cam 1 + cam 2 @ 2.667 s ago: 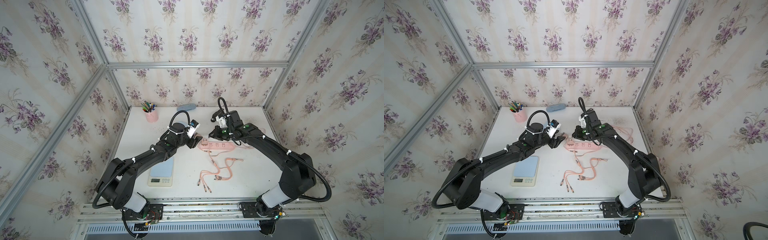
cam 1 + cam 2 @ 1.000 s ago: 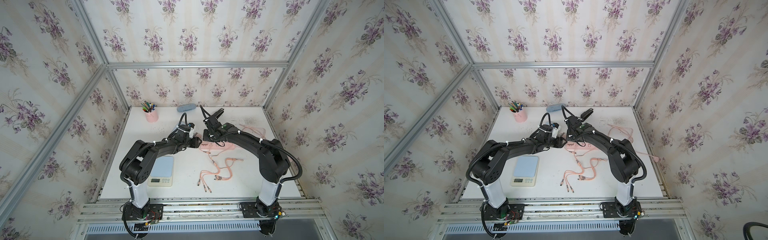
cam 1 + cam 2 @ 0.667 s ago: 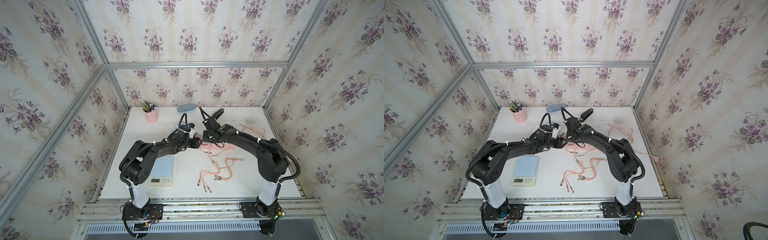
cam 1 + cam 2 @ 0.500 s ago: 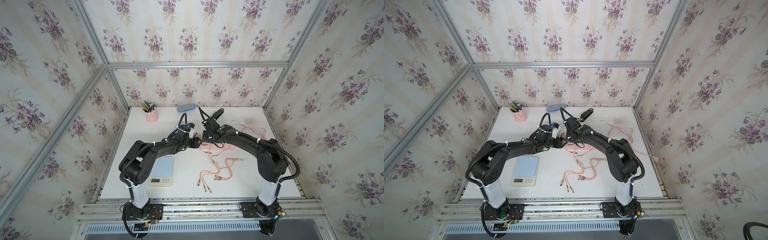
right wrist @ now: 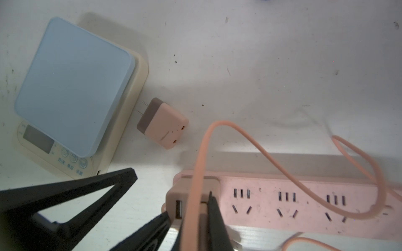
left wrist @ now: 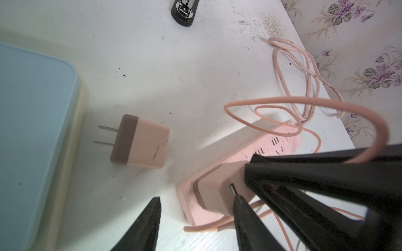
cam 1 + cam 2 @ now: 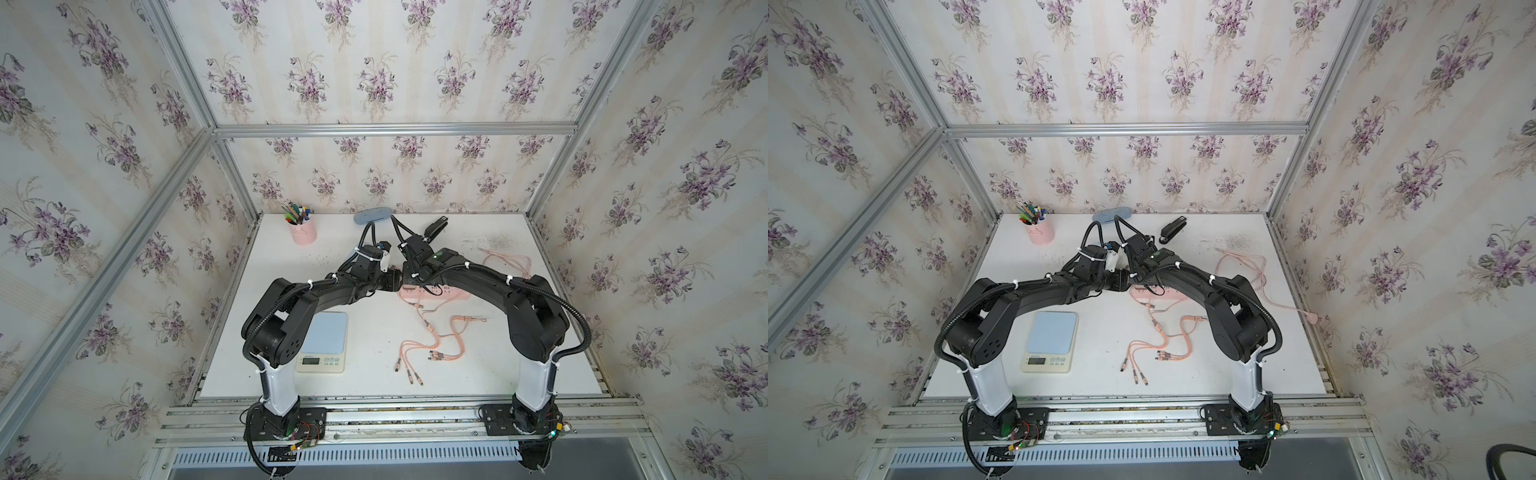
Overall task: Charge the electronic scale
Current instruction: Insert the charging cable into the plug.
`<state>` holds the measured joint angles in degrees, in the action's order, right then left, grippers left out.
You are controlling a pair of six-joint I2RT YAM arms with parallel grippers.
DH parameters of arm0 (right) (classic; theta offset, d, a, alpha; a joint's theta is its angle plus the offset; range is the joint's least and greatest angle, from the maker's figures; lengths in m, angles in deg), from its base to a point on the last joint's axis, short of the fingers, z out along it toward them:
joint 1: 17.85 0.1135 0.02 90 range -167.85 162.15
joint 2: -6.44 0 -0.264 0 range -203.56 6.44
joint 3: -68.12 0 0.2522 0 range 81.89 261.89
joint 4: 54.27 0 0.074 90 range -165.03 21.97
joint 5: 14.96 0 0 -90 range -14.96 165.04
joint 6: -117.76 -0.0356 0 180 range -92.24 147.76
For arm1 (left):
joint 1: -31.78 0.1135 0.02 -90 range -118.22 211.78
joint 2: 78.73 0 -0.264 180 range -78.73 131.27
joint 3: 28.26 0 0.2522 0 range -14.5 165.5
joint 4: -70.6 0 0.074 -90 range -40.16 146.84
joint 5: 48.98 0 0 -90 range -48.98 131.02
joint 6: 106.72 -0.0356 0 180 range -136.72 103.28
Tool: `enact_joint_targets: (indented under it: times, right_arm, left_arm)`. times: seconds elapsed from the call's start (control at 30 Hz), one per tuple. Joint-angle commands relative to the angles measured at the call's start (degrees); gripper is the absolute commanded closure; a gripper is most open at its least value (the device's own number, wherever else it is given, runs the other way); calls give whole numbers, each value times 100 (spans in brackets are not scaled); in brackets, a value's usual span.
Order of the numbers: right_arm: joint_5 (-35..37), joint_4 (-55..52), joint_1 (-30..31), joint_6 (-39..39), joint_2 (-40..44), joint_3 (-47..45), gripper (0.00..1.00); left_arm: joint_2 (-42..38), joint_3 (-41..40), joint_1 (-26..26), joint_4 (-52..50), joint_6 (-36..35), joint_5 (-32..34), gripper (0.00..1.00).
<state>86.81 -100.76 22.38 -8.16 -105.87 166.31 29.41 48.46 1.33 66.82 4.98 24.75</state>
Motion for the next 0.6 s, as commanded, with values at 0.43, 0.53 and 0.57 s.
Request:
enact_joint_targets:
  times: [0.43,0.53,0.57]
  right_arm:
    - [-316,-1097,125,-133,178,840,62]
    - [-200,-1116,126,-170,282,1106,58]
    - [-161,-1103,121,-177,318,1139,57]
  left_arm:
    - [242,-73,-4,-57,30,103,44]
    - [240,-61,-1,-75,23,126,44]
    - [243,-58,1,-75,28,127,44]
